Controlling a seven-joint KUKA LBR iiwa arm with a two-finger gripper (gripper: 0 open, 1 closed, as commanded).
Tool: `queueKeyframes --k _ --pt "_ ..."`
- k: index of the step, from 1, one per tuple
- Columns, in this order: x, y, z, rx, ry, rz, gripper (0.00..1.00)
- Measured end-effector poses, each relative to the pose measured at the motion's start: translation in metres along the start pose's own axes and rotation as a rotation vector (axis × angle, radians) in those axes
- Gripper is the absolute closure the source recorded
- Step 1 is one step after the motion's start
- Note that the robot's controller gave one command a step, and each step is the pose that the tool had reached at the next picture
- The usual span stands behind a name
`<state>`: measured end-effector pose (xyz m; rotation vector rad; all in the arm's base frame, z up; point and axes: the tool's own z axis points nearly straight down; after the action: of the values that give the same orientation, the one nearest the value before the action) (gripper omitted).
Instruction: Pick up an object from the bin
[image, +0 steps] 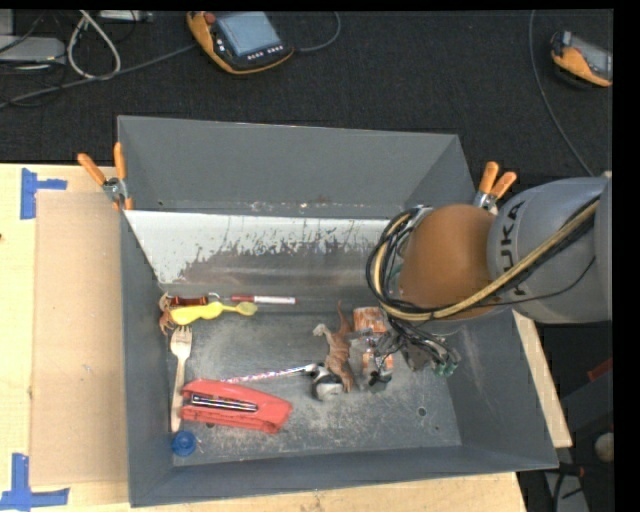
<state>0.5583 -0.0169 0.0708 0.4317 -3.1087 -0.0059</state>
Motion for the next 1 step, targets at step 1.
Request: queueKeyframes --k 1 --pt "0.0001 -0.0001 -0.0001 0.0 0.0 0.001 1.0"
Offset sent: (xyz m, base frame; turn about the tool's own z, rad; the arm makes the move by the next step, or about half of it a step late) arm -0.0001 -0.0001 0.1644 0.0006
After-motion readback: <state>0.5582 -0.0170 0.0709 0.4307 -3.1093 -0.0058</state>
